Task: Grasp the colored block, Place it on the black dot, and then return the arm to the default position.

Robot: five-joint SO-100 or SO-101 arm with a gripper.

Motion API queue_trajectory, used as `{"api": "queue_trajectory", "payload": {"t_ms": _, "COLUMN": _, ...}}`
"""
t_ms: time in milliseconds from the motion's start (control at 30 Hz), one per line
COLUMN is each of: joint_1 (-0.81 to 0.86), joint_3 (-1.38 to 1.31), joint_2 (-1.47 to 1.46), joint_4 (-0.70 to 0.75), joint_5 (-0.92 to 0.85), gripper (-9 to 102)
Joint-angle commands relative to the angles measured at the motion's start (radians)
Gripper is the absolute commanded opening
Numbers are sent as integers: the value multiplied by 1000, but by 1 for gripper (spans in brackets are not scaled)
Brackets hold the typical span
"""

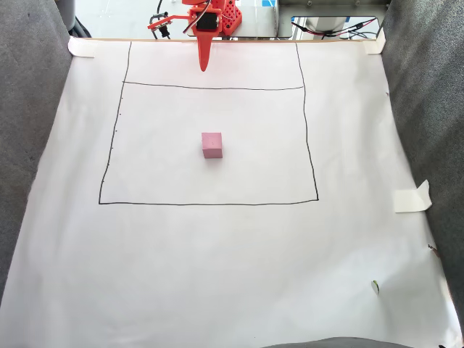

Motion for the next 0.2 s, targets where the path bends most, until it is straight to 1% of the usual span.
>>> {"api": "queue_trajectory", "payload": {"t_ms": 0, "joint_1": -15, "joint_3": -14, "joint_2": 6, "joint_4": 2, "joint_5": -20, "gripper": 0}}
{"api": "queue_trajectory", "payload": {"t_ms": 167, "joint_1": -18, "joint_3": -14, "joint_2": 6, "joint_4": 2, "joint_5": -21, "gripper": 0}}
